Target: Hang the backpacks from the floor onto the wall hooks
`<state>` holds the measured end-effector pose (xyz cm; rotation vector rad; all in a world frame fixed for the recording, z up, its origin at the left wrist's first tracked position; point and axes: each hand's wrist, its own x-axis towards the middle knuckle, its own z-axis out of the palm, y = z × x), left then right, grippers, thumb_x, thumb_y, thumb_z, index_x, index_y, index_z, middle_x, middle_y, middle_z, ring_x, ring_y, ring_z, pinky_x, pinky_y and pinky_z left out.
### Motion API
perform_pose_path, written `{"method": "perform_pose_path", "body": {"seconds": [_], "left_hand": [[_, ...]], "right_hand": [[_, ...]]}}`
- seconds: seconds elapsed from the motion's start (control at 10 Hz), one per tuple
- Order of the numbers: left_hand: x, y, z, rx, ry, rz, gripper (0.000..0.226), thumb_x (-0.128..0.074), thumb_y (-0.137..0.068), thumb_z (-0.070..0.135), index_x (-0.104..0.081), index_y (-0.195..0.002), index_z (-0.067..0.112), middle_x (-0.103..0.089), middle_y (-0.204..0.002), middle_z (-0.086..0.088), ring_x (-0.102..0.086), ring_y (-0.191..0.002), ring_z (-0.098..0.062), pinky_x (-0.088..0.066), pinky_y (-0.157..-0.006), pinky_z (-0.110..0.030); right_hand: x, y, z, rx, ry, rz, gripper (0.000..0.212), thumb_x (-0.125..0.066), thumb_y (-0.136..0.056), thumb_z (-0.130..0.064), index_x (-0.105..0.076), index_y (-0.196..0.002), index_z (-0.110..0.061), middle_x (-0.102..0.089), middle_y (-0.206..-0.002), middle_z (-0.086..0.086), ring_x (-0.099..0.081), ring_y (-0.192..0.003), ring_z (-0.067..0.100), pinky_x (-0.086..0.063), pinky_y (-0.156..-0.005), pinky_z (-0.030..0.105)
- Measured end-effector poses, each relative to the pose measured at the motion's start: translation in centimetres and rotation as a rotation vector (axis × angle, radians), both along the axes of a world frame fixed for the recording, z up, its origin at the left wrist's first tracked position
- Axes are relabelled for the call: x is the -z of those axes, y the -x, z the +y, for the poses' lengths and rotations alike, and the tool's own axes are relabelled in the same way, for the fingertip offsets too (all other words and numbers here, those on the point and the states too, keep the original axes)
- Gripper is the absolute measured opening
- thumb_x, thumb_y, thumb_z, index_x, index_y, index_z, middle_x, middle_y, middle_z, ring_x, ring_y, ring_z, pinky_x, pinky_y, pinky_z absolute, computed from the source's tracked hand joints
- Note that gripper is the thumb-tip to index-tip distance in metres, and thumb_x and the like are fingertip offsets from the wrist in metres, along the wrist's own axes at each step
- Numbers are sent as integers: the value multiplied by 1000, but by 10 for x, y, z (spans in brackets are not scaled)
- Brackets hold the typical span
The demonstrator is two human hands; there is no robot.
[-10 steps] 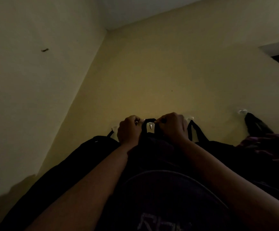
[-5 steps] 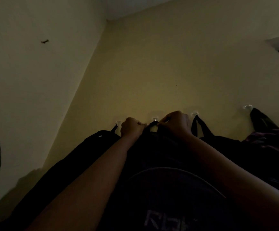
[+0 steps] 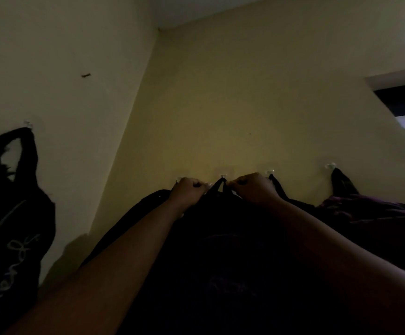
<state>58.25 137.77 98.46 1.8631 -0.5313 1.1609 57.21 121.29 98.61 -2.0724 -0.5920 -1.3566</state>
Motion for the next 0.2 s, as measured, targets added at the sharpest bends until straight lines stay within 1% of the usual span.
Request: {"method": "perform_pose_path", "body": {"seconds": [0.1,0.2], "left_hand": [[23,28,-3,28,59,-38,31,-56,-90,30,-68,-105,6,-70,-109,-13,-65,-100,-26,-47,-80,-28],[53,64,-12,141,200,2,30,-53,-91,28,-64,-112,9,-66,-117,-12,-62,-103,-24,-50,-91,-34]], "right_hand": [[19,32,-4,-26,-30,50,42,-49,-93,-39,-68,-74,-6,-62,-72,12,-45,-53,14,-31,-49,21],[49,72,-13,-158,-147,139,38,-49,-93,-41,-71,-100,-11,-67,-84,8,-57,-67,16,-43,-61,25]]}}
